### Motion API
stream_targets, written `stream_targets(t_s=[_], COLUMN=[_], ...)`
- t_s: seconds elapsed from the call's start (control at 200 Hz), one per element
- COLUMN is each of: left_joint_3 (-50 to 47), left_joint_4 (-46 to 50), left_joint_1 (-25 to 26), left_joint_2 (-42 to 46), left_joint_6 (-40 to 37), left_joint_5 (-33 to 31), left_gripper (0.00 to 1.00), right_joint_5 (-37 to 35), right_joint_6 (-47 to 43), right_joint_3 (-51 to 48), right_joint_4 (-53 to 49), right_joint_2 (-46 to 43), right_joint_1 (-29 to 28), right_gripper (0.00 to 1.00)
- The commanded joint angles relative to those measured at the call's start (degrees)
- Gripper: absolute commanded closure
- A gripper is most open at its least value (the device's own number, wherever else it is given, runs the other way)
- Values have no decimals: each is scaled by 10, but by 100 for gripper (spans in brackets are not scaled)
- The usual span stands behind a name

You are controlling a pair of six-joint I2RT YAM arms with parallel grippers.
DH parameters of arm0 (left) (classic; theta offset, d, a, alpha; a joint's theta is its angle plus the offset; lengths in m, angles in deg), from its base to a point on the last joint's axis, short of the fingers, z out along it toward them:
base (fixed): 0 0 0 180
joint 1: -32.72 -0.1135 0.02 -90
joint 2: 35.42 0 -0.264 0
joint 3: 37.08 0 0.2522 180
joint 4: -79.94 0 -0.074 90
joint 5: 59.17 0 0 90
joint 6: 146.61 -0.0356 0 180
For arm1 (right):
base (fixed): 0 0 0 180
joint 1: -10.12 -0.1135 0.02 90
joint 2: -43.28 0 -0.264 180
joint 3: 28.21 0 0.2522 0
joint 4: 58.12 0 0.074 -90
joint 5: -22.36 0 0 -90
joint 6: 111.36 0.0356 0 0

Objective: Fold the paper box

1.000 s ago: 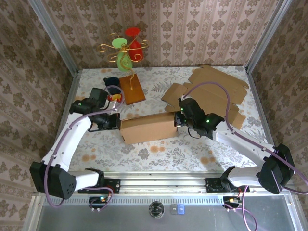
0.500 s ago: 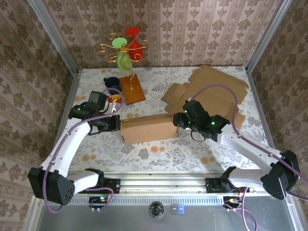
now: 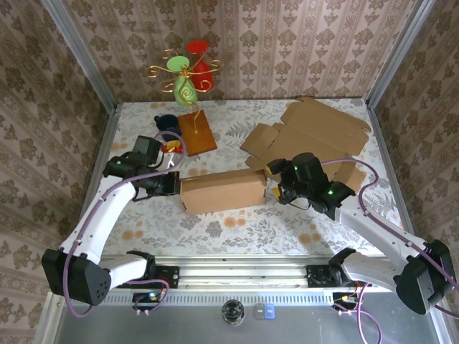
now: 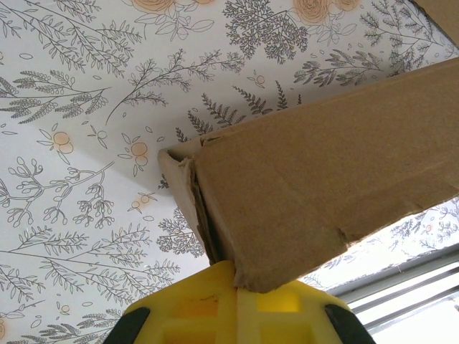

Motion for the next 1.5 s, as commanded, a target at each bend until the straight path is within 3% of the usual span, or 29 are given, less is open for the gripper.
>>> stream_targets(t_s=[0.0,0.2,0.5,0.63,0.73,0.885,1.175,1.495], left_joint_3=[3,9,20,34,43,38,3,-43], left_joint_4=[10,11,13,18,29,31,-3,-30], left_joint_1=[5,8,10,10,6,-24,-27,-40], left_joint_2=[-11,-18,-21,-13,0,35,54,50], left_joint_6=[-3,-4,0,21,57,144,321,352], left_joint_5=[-7,-8,-12,3,20,54,35,37], left_gripper=[100,100,100,85,76,71,53,55], right_joint_5=[21,40,55,50,50,47,48,48], right_joint_6=[59,68,74,67,58,48,39,39], right_joint_3=[7,5,-19,-31,-39,-46,-45,-43], right_joint_4=[34,67,85,71,57,29,11,8], right_joint_2=[12,38,51,53,53,48,57,59], right_joint_1=[2,2,2,3,5,7,8,8], right_gripper=[21,24,42,47,51,55,59,60])
